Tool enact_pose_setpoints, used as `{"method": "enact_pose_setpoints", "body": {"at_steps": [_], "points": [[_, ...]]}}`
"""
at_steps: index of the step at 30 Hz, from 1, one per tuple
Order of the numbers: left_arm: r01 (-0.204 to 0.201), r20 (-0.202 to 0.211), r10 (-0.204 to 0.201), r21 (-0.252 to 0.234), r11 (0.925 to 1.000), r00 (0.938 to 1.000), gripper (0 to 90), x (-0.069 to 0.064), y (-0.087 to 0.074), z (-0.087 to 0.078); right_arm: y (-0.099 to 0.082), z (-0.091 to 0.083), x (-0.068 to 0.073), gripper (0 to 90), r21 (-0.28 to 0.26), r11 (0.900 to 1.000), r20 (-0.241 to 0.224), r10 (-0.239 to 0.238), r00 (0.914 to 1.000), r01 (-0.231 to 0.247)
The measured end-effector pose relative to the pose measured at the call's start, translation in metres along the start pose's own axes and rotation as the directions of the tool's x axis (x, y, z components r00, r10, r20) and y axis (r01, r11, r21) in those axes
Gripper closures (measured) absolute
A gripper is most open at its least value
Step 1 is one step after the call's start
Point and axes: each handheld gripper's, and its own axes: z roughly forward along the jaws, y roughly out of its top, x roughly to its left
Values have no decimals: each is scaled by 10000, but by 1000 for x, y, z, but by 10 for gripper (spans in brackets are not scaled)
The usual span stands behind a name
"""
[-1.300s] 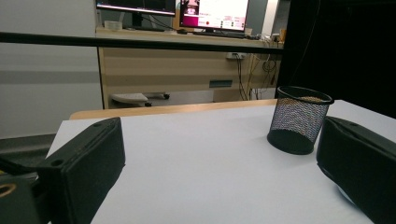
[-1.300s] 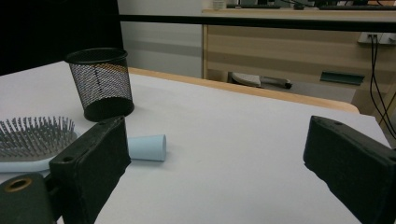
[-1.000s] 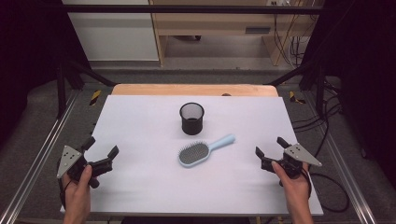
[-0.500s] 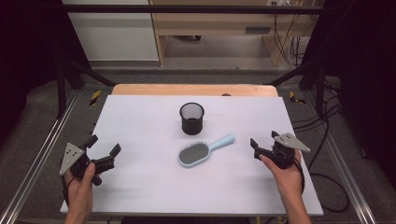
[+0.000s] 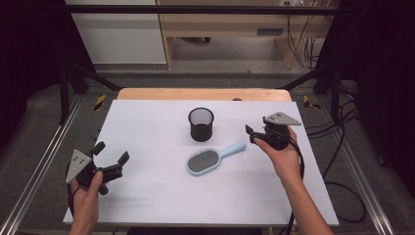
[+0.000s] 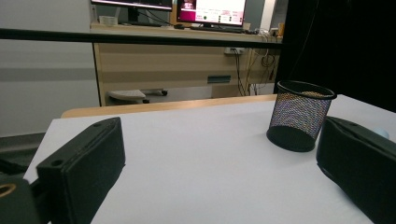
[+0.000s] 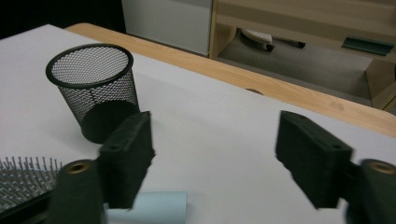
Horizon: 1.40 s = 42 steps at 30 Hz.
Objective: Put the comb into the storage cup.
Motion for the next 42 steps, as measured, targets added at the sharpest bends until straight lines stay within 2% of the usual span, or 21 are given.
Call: {"method": "enact_pose_setpoints", "body": {"at_steps": [1,3,5,6,9,12,16,17,18,22,27,28,29,30,31,32,33,36,41,42], "points": [[16,-6,-16,-17,10000,10000,13,0,0,0,1,4,0,353,119,9999,-55,-8,10000,9],[11,-16,-11,-19,10000,10000,15,1,0,0,4,12,1,463,390,9992,-117,-55,9999,60],[42,-8,-42,-4,10000,10000,16,1,0,0,5,17,2,490,510,9987,-232,-67,9997,79],[22,13,-22,33,10000,10000,15,0,0,0,7,24,3,590,631,9978,-236,-177,9996,192],[-28,-6,28,31,10000,10000,17,0,0,1,7,32,2,701,834,9965,-286,-25,9996,49],[7,-58,-7,26,10000,10000,20,1,0,0,4,41,2,781,1202,9926,-310,223,9993,-184],[60,-89,-60,45,10000,9999,20,1,0,0,-2,50,4,872,1654,9860,-367,290,9989,-225],[60,-89,-60,45,10000,9999,20,1,0,0,-2,50,4,872,1654,9860,-367,290,9989,-225],[66,-84,-66,45,10000,9999,20,1,0,0,-6,54,6,900,1866,9821,-462,330,9984,-238],[66,-89,-65,103,9999,9999,22,1,-1,1,-12,60,8,900,2218,9748,-625,390,9973,-242],[-25,5,25,71,10000,10000,22,0,0,1,-20,75,19,900,2979,9545,-883,140,9960,130],[-25,5,25,71,10000,10000,21,0,0,1,-20,75,19,900,2979,9545,-883,140,9960,130],[-7,17,7,66,10000,10000,21,0,0,1,-24,82,25,900,3361,9411,-955,-35,9954,356],[-7,17,7,66,10000,10000,22,0,0,1,-24,82,25,900,3361,9411,-955,-35,9954,356],[-11,16,11,86,10000,10000,22,0,0,1,-25,84,27,900,3479,9362,-985,-175,9950,509],[-3,22,3,74,10000,10000,22,0,0,1,-27,89,32,900,3765,9231,-994,-437,9941,782],[-3,22,3,74,10000,10000,21,0,0,1,-28,90,33,900,3823,9203,-1004,-473,9938,824],[-14,65,14,57,10000,10000,21,-1,0,1,-31,93,37,900,4167,9022,-1033,-749,9918,1115],[-50,80,49,121,9999,10000,22,-1,-1,2,-31,95,38,900,4310,8957,-1185,-641,9909,1095],[-56,85,55,119,9999,9999,22,-1,-1,2,-30,93,37,900,4426,8910,-1220,-521,9912,1013]]}}
